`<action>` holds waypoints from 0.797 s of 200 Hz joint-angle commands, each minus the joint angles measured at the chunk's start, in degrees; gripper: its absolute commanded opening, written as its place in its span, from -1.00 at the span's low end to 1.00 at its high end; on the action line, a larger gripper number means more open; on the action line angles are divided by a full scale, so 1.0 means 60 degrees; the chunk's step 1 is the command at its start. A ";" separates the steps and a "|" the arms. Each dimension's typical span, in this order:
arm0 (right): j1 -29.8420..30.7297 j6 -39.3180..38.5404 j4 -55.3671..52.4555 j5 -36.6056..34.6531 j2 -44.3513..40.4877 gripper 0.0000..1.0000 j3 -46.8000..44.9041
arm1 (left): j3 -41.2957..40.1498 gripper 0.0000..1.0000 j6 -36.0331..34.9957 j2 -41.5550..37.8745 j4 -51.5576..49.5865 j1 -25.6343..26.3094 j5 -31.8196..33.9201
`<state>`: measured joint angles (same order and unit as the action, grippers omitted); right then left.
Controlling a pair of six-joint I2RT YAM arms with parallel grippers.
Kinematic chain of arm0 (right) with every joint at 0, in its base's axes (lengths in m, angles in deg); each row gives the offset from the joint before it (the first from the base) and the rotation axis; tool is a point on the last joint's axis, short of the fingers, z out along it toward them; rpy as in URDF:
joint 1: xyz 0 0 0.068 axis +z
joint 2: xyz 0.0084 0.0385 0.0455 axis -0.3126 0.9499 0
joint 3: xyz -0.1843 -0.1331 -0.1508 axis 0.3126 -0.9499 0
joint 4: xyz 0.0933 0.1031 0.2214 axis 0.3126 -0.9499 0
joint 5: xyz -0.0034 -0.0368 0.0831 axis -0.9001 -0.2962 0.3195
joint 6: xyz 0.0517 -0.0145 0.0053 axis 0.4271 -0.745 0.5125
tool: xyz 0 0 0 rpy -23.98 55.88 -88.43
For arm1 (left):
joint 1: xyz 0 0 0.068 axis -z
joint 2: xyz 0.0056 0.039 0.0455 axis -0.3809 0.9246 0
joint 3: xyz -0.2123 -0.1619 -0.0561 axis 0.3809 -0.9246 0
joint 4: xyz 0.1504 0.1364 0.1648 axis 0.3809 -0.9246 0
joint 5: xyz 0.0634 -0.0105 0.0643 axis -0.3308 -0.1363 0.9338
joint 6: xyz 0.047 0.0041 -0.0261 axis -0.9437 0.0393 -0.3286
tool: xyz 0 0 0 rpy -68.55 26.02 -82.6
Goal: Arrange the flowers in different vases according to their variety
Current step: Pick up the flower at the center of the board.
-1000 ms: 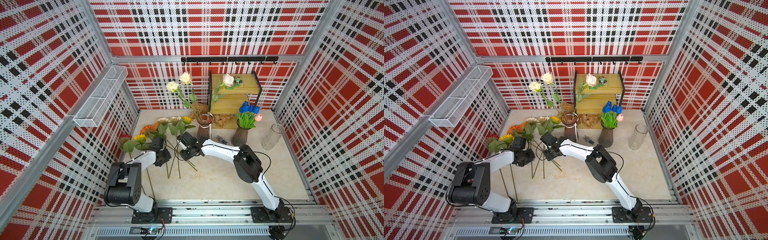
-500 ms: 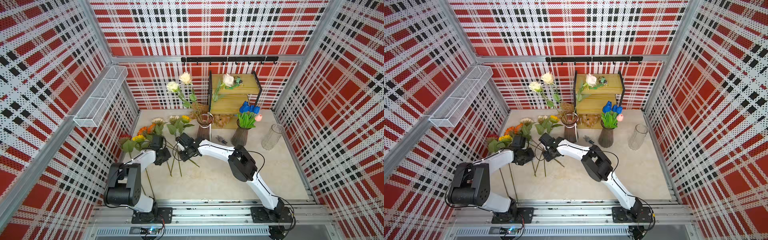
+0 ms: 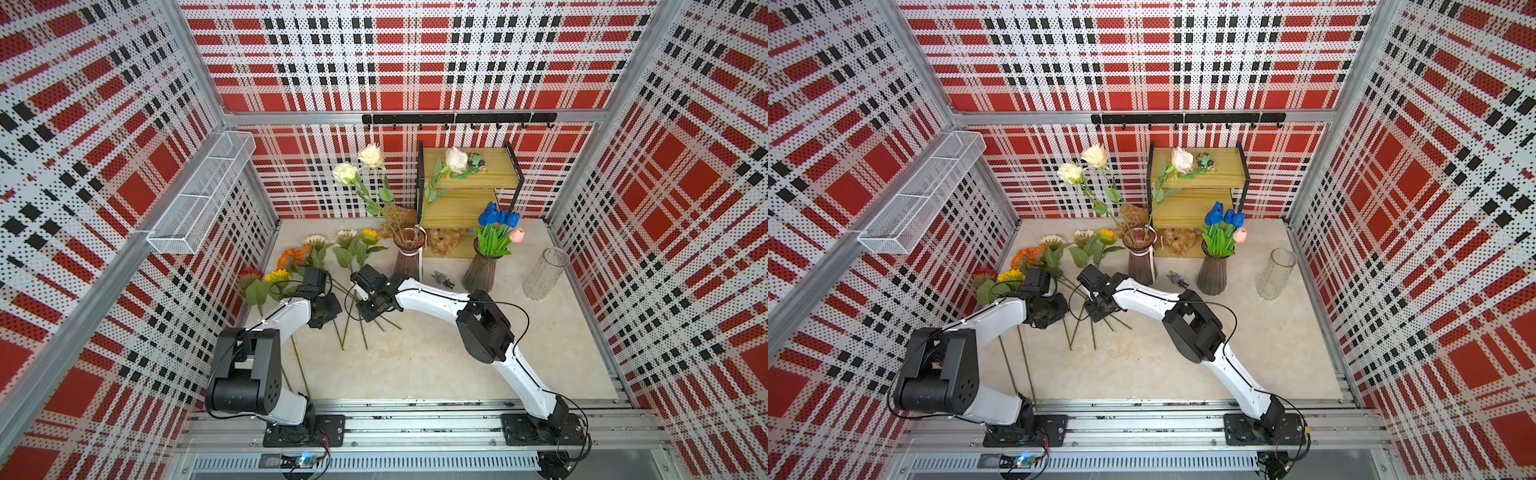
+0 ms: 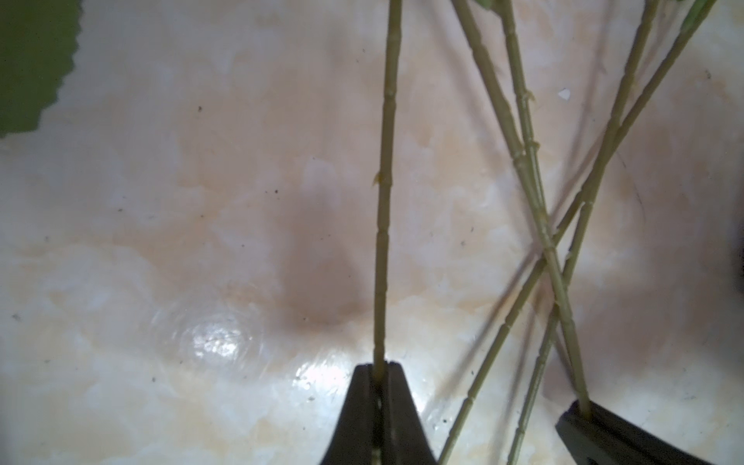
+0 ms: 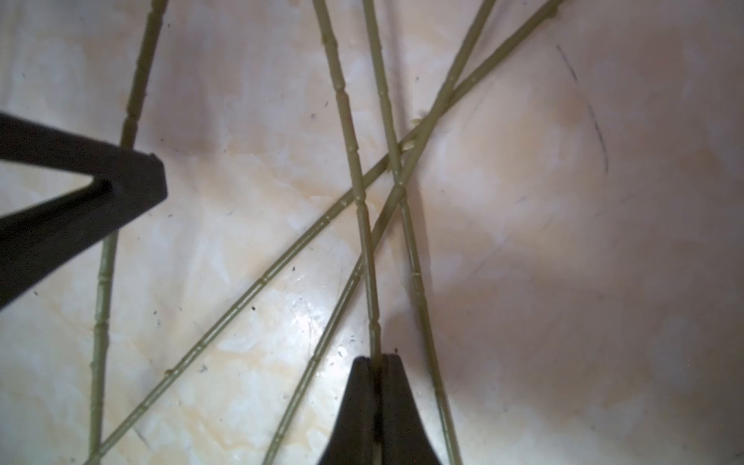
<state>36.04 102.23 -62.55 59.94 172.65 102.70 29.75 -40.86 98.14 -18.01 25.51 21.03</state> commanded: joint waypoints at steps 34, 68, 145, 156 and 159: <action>-0.0023 0.0019 -0.0186 -0.0235 -0.0602 -1.00 0.0123 | 0.0352 -1.00 -0.0195 -0.0478 -0.0476 0.0328 0.0447; 0.0046 0.0208 -0.0128 -0.0455 -0.1787 -1.00 -0.0227 | 0.0273 -1.00 -0.0108 -0.1287 -0.0541 0.0586 0.0966; 0.0579 0.0297 -0.0098 -0.1331 -0.3792 -1.00 -0.0485 | 0.0363 -1.00 -0.0063 -0.3410 -0.0909 0.0803 0.1271; 0.0719 0.0286 -0.0037 -0.1660 -0.4081 -1.00 -0.0555 | 0.0376 -1.00 -0.0041 -0.3629 -0.0954 0.0910 0.1290; 0.0746 0.0293 -0.0016 -0.1722 -0.4171 -1.00 -0.0572 | 0.0382 -1.00 -0.0031 -0.3692 -0.0966 0.0943 0.1309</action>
<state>38.69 103.58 -63.71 54.26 152.00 100.66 30.51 -41.21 78.92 -22.42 29.94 27.54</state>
